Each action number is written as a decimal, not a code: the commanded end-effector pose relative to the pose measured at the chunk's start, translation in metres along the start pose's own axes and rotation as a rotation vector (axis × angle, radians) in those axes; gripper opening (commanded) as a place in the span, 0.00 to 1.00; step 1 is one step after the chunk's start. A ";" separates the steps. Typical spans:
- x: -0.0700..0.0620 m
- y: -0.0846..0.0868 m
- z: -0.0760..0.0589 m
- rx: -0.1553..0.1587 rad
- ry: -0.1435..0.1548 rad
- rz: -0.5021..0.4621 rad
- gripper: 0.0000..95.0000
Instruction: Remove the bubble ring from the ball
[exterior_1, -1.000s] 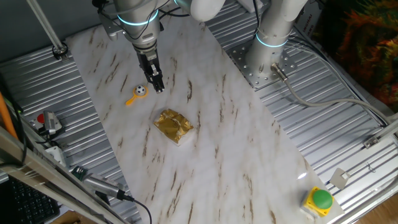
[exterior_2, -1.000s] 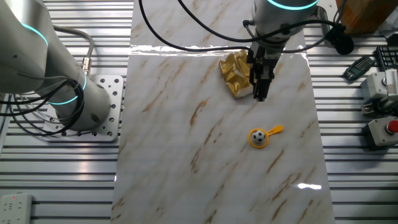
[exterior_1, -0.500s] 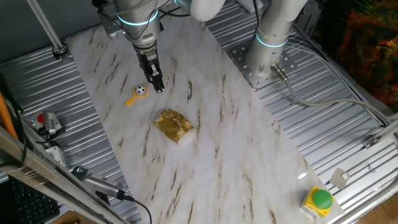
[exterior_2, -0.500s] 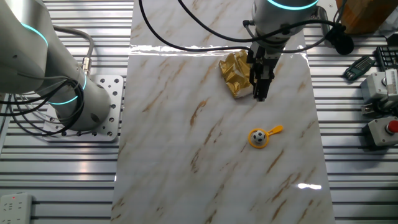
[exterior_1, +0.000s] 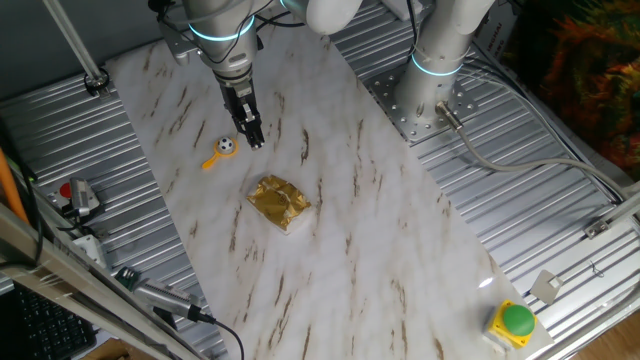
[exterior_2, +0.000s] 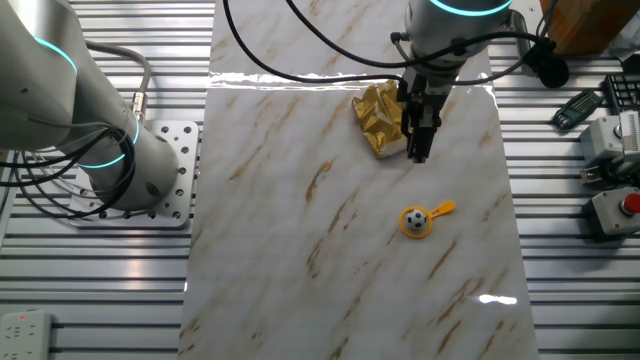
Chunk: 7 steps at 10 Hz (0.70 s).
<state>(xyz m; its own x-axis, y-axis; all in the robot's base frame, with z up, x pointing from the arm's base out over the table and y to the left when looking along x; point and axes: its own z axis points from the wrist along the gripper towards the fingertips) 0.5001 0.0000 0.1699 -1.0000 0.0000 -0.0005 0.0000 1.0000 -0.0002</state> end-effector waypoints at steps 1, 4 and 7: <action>0.000 0.000 0.000 0.000 0.000 0.000 1.00; 0.001 0.001 -0.002 -0.010 -0.033 0.026 0.00; 0.001 0.001 -0.002 -0.009 -0.032 0.027 0.00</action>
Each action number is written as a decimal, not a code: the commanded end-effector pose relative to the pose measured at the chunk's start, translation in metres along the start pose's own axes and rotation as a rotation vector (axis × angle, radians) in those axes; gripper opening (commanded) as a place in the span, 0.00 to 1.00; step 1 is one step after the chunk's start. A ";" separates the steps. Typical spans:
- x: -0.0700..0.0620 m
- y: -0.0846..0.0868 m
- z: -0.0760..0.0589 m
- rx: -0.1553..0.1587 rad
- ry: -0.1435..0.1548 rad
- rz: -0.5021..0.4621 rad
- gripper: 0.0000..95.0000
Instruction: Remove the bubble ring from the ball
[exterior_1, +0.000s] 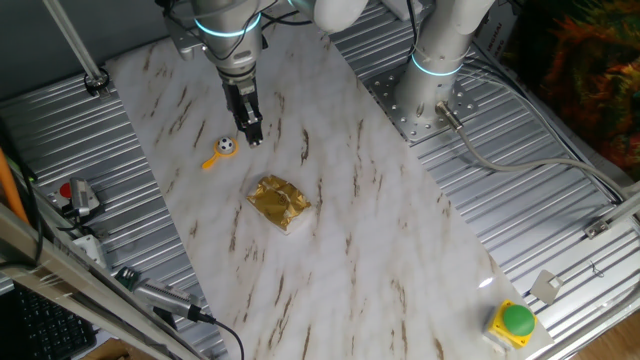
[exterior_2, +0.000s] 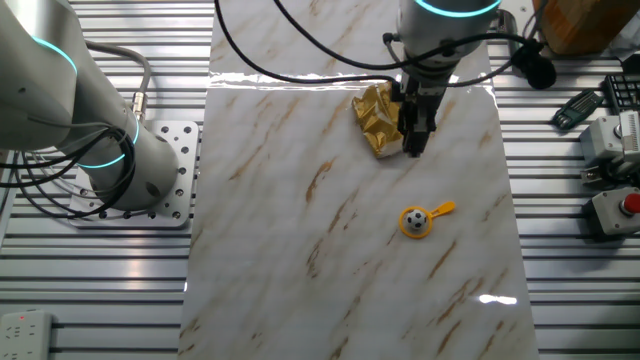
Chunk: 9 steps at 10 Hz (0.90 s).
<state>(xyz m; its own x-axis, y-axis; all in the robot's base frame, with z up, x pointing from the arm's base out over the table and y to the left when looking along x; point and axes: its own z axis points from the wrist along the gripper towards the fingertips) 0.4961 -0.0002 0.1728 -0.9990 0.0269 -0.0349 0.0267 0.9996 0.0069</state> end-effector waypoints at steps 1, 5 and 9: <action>-0.003 0.001 0.001 -0.001 0.003 0.001 0.00; -0.003 0.001 0.001 -0.003 0.002 -0.001 0.00; -0.002 0.003 -0.003 -0.003 0.002 -0.005 0.00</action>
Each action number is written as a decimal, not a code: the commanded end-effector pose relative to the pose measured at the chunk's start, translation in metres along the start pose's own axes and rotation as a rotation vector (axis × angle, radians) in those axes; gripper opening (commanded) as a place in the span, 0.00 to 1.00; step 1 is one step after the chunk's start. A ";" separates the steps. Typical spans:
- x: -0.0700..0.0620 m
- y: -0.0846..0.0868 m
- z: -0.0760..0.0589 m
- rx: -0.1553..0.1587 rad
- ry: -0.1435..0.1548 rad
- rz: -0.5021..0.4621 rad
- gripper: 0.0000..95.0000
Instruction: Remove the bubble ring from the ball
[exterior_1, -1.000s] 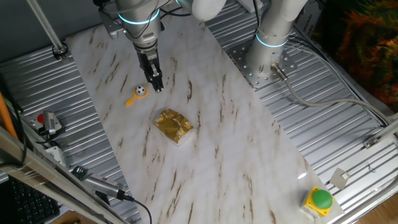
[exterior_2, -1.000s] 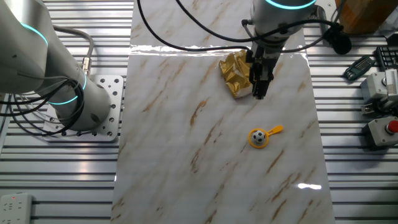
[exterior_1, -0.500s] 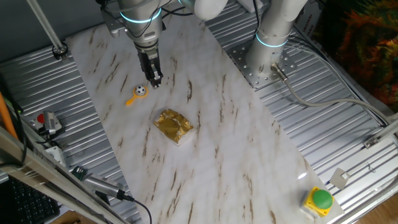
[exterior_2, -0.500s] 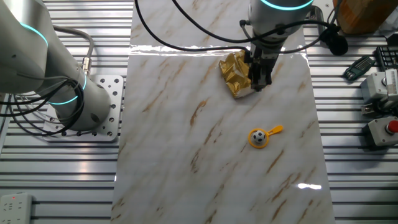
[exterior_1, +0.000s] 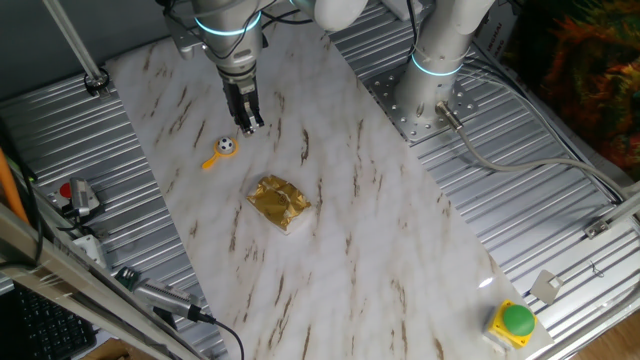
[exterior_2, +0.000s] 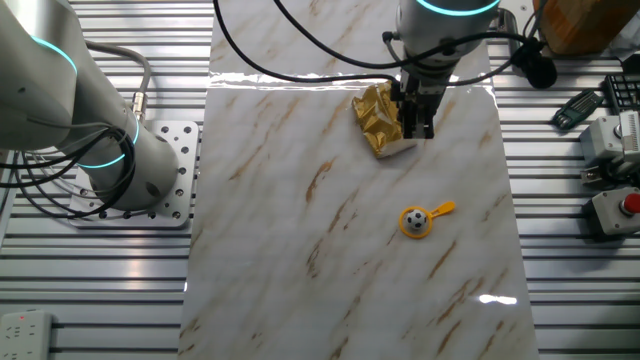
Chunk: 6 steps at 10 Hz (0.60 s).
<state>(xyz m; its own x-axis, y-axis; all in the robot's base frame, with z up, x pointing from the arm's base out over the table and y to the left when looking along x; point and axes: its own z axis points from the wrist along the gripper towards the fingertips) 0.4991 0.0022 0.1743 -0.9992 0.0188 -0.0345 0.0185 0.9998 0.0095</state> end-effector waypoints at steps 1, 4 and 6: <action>0.002 0.001 -0.004 0.000 0.004 0.005 0.00; 0.002 0.001 -0.004 -0.005 0.002 0.007 0.00; 0.003 0.001 -0.004 -0.005 0.002 0.006 0.00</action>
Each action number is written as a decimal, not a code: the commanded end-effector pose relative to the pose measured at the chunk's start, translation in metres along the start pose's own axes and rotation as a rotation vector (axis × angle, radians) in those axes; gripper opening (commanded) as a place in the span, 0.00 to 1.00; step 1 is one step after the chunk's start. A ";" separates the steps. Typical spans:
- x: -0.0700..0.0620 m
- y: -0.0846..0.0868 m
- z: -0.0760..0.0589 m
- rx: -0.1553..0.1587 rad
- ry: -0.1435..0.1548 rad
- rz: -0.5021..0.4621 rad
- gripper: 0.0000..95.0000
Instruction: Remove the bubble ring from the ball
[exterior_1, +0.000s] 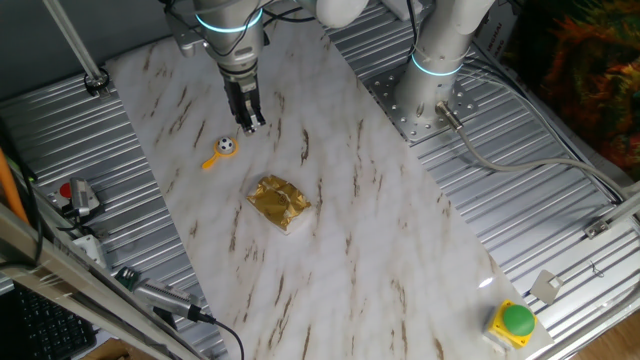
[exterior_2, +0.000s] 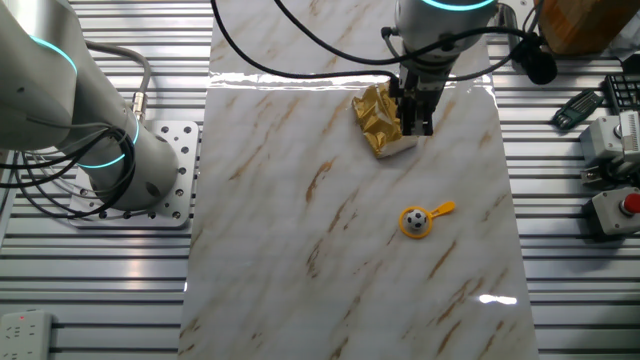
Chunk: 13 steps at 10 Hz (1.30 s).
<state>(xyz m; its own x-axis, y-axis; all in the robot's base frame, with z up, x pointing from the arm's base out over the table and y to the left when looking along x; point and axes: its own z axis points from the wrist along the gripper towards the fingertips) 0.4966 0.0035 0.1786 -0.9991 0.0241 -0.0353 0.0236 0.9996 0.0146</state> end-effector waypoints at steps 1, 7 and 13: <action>0.000 0.000 0.000 0.000 0.003 0.001 0.00; 0.001 0.001 -0.002 -0.007 0.001 0.023 0.00; -0.001 -0.002 0.002 0.002 0.002 0.012 0.00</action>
<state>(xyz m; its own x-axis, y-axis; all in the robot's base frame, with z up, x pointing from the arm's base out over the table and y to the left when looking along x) 0.4987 -0.0002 0.1745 -0.9989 0.0310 -0.0337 0.0306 0.9995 0.0119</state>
